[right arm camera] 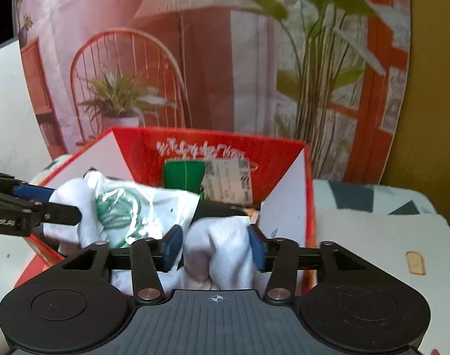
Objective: Organize soft objects
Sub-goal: 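Open both grippers and pull them back from the box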
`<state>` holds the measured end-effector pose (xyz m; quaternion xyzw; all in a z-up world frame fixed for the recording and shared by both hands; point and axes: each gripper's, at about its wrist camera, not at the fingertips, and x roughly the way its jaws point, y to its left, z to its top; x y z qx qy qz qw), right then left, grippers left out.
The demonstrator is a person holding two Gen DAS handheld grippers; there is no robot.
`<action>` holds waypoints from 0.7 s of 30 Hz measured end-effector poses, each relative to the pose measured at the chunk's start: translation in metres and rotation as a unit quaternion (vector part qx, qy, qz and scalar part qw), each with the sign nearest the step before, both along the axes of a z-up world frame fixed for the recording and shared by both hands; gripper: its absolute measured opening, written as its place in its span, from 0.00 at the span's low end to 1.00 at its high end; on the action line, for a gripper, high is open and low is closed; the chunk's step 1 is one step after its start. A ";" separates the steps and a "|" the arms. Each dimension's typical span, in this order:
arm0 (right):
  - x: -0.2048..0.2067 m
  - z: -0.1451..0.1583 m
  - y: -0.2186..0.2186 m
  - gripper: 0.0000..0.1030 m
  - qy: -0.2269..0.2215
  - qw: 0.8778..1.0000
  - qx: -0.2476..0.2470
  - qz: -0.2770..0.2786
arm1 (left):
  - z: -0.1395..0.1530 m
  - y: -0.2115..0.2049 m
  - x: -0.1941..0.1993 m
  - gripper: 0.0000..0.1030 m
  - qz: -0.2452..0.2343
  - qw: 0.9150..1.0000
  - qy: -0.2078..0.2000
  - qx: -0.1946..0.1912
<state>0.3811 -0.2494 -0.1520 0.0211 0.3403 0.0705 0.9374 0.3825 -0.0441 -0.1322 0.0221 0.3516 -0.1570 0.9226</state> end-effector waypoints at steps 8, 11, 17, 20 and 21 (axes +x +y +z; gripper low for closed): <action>-0.027 0.040 -0.003 1.00 -0.062 0.998 0.011 -0.021 | 0.037 0.012 -0.030 1.00 0.046 0.997 -0.054 -0.022; -0.039 0.060 -0.003 1.00 -0.078 0.996 0.025 -0.026 | 0.052 0.020 -0.046 1.00 0.064 0.995 -0.064 -0.049; -0.069 0.100 0.006 1.00 -0.114 0.992 0.020 -0.041 | 0.086 0.031 -0.089 1.00 0.084 0.991 -0.097 -0.047; -0.087 0.119 0.016 1.00 -0.123 0.991 0.010 -0.054 | 0.106 0.034 -0.112 1.00 0.090 0.990 -0.106 -0.036; -0.092 0.123 0.018 1.00 -0.124 0.990 0.007 -0.059 | 0.112 0.036 -0.121 1.00 0.096 0.989 -0.110 -0.029</action>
